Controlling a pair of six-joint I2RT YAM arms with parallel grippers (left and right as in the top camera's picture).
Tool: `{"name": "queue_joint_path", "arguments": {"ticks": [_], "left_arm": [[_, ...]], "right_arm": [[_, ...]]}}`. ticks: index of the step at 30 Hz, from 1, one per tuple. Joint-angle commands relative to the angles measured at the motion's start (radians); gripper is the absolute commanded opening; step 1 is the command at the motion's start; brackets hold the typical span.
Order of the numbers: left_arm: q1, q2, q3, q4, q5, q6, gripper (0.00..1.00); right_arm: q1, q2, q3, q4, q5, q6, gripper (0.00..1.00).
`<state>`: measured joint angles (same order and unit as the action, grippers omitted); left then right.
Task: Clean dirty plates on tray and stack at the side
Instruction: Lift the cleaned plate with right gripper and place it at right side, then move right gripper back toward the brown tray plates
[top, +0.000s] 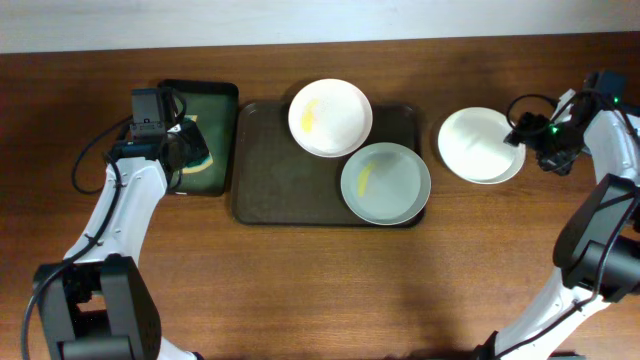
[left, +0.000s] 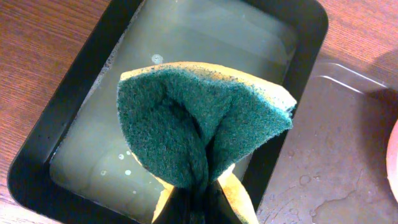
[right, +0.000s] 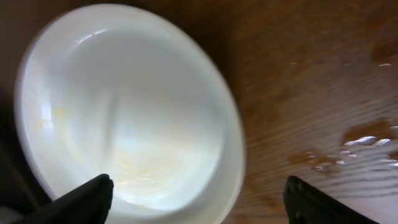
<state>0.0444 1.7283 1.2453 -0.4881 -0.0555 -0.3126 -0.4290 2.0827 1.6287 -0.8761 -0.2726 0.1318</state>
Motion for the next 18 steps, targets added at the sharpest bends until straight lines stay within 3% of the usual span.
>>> {"name": "queue_joint_path", "arguments": {"ticks": [1,7,9,11,14,18], "left_arm": [[0.004,0.007,0.001,0.006,0.008,0.015,0.0],[0.004,0.007,0.001,0.005,0.008,0.016,0.0],[0.004,0.007,0.001,0.005,0.008,0.016,0.0],[0.004,0.007,0.001,0.005,0.008,0.016,0.0],[0.004,0.007,0.001,0.005,0.007,0.016,0.0],[0.004,0.007,0.001,0.001,0.007,0.016,0.0]], "right_arm": [[0.066,0.002,-0.008,0.014,-0.141,-0.062,0.89],[0.271,0.002,-0.008,0.094,-0.12,-0.178,0.87],[0.328,0.003,-0.008,0.129,-0.046,-0.177,0.75],[0.395,0.014,-0.008,0.185,0.028,-0.177,0.48],[0.446,0.04,-0.008,0.228,0.069,-0.176,0.27],[0.483,0.097,-0.008,0.242,0.151,-0.116,0.28]]}}
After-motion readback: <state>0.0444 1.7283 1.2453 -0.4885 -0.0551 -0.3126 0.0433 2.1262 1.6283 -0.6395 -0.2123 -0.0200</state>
